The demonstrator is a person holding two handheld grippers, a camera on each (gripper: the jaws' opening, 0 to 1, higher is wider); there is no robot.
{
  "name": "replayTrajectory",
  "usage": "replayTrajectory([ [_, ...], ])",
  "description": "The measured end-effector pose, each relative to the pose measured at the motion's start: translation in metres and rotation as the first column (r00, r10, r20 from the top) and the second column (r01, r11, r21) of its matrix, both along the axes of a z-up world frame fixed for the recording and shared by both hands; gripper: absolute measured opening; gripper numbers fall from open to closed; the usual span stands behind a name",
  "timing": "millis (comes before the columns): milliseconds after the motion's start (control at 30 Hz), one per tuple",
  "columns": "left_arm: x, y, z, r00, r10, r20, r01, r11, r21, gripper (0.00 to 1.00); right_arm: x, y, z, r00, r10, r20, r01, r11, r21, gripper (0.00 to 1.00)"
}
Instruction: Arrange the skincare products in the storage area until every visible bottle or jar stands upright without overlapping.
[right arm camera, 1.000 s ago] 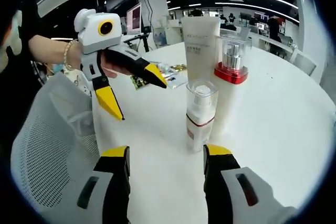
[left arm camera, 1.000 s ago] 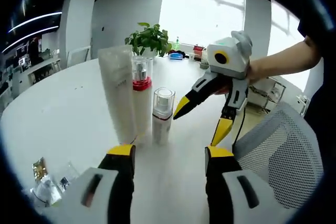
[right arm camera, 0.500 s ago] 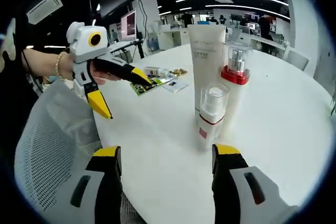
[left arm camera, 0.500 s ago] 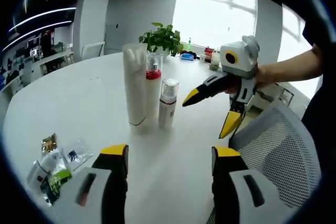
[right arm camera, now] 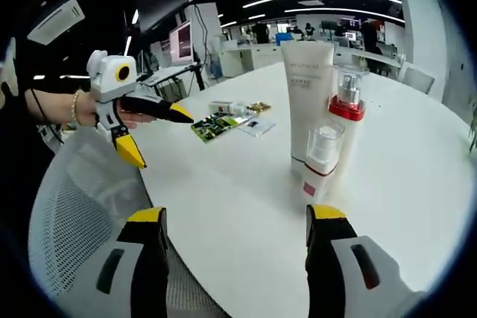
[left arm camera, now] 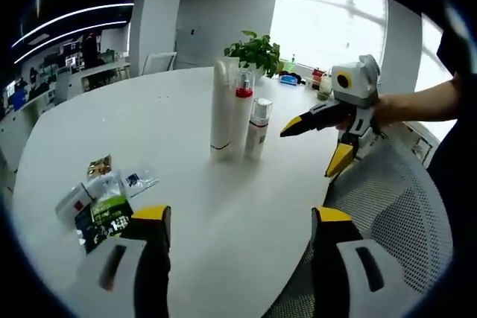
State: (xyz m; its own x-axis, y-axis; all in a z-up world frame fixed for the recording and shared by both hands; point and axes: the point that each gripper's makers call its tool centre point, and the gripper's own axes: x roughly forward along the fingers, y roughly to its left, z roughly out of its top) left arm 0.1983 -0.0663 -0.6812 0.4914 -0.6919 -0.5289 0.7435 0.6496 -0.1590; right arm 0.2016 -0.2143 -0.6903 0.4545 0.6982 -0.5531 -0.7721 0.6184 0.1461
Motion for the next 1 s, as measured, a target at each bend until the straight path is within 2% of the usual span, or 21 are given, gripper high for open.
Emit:
replayTrajectory([
  [200, -0.005, 0.022, 0.003, 0.996, 0.087, -0.023, -0.087, 0.996, -0.021, 0.75, -0.005, 0.004, 0.003, 1.000, -0.020, 0.000, 0.020, 1.000, 0.013, 0.79],
  [267, -0.005, 0.032, 0.002, 0.992, 0.120, -0.048, -0.121, 0.992, -0.024, 0.78, -0.006, 0.005, 0.005, 1.000, -0.027, 0.003, 0.027, 0.999, 0.017, 0.80],
  [467, -0.007, 0.050, 0.009, 0.983, 0.174, -0.051, -0.177, 0.983, -0.056, 0.88, -0.014, 0.013, 0.008, 0.999, -0.032, 0.020, 0.031, 0.999, 0.017, 0.85],
  [600, -0.012, 0.055, 0.007, 0.980, 0.188, -0.069, -0.191, 0.981, -0.036, 0.93, -0.014, 0.015, 0.012, 0.999, -0.034, 0.024, 0.034, 0.999, 0.024, 0.87],
  [700, -0.020, 0.053, 0.012, 0.982, 0.169, -0.083, -0.173, 0.984, -0.052, 0.99, -0.015, 0.018, 0.018, 0.998, -0.052, 0.023, 0.050, 0.997, 0.054, 0.88],
  [833, -0.029, 0.058, 0.009, 0.981, 0.151, -0.126, -0.157, 0.987, -0.040, 0.99, -0.013, 0.019, 0.027, 0.997, -0.071, 0.029, 0.069, 0.994, 0.081, 0.89],
  [933, -0.033, 0.061, 0.011, 0.980, 0.152, -0.130, -0.159, 0.987, -0.038, 0.99, -0.013, 0.018, 0.025, 0.996, -0.081, 0.034, 0.078, 0.994, 0.079, 0.89],
  [1000, -0.033, 0.062, 0.014, 0.976, 0.167, -0.138, -0.177, 0.982, -0.065, 0.99, -0.013, 0.017, 0.025, 0.996, -0.082, 0.038, 0.079, 0.994, 0.075, 0.89],
])
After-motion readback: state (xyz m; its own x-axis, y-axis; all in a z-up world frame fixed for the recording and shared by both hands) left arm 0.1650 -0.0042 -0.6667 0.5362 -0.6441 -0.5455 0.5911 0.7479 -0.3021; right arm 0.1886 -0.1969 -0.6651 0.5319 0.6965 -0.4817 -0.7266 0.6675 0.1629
